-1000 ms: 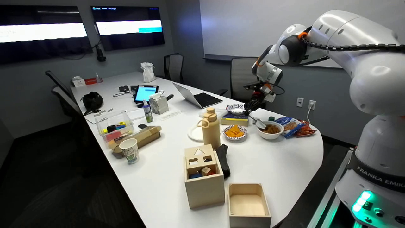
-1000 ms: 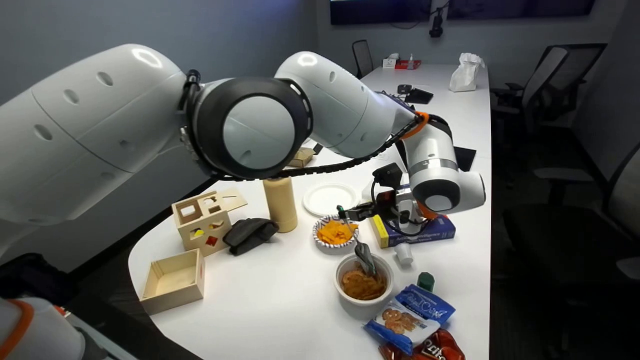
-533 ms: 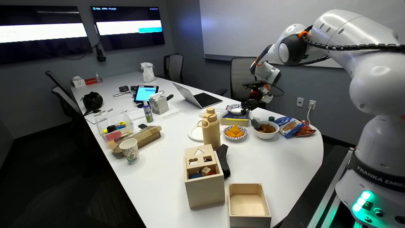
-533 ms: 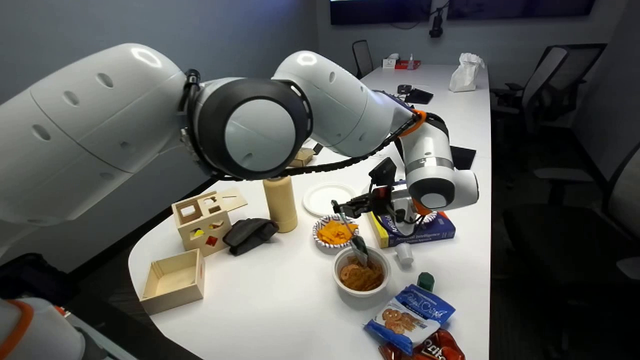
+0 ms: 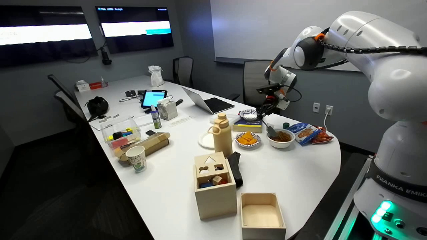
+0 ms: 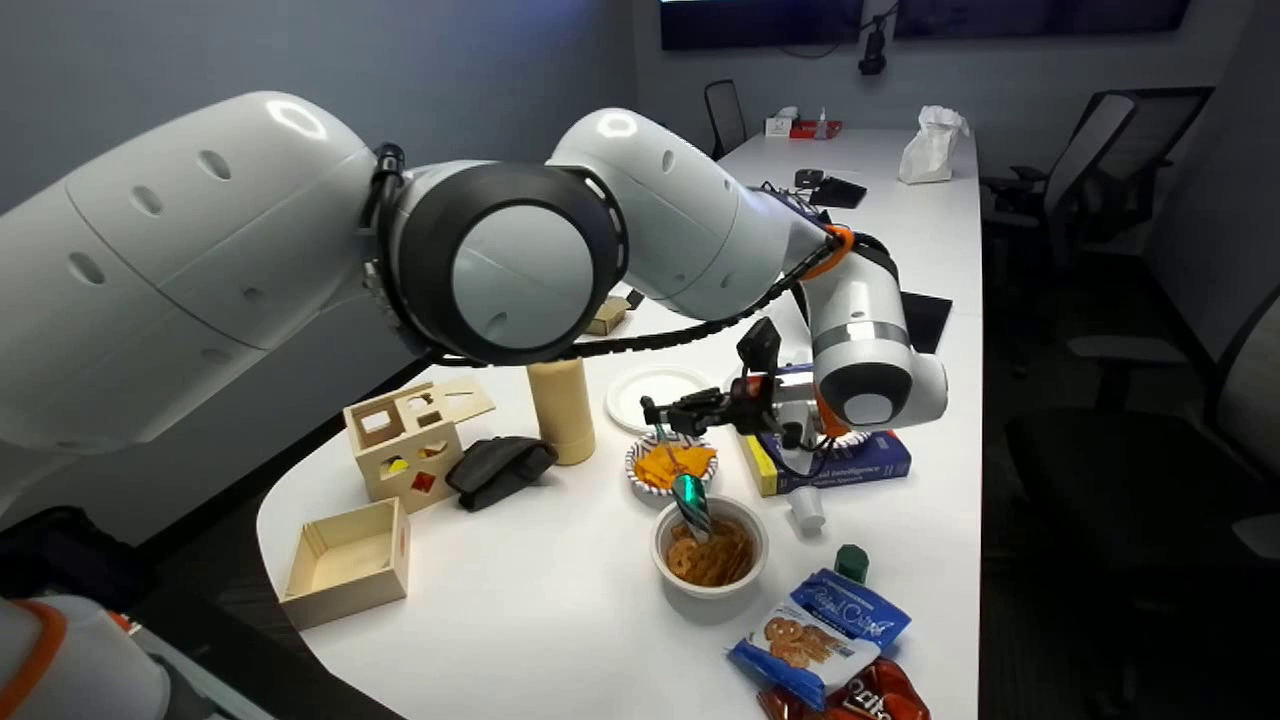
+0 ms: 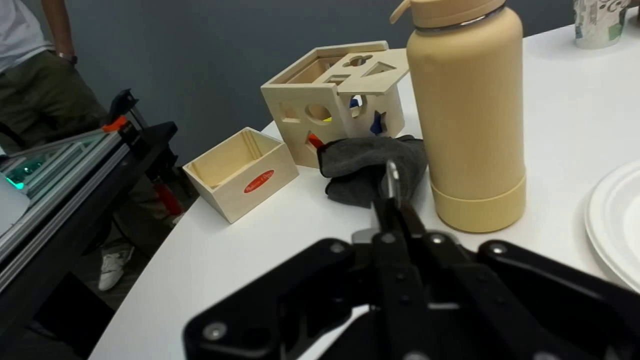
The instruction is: Pick up the spoon and stir in the bowl
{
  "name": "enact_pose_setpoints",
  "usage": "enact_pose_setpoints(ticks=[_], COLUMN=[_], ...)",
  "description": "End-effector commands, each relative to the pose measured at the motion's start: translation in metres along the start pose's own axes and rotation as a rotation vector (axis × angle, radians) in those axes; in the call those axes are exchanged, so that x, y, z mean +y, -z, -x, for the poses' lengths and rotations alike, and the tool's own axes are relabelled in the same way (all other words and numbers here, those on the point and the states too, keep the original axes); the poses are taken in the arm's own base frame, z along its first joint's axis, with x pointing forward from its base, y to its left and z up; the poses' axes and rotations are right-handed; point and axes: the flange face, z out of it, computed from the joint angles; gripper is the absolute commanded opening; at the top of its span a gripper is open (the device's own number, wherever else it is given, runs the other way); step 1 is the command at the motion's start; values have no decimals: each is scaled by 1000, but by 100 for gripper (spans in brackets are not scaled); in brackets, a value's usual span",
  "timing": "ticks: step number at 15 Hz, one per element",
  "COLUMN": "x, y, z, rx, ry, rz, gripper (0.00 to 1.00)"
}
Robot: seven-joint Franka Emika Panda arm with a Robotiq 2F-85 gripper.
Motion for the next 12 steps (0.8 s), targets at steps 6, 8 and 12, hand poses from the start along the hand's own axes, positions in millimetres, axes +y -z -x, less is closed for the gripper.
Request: enact_pose_setpoints(ticks=[6, 8, 12], x=[-1, -8, -20], y=[5, 8, 14], z=[5, 7, 10], rx=[93, 144, 236], ry=[-233, -237, -188], rz=[46, 17, -33], gripper=[1, 1, 1])
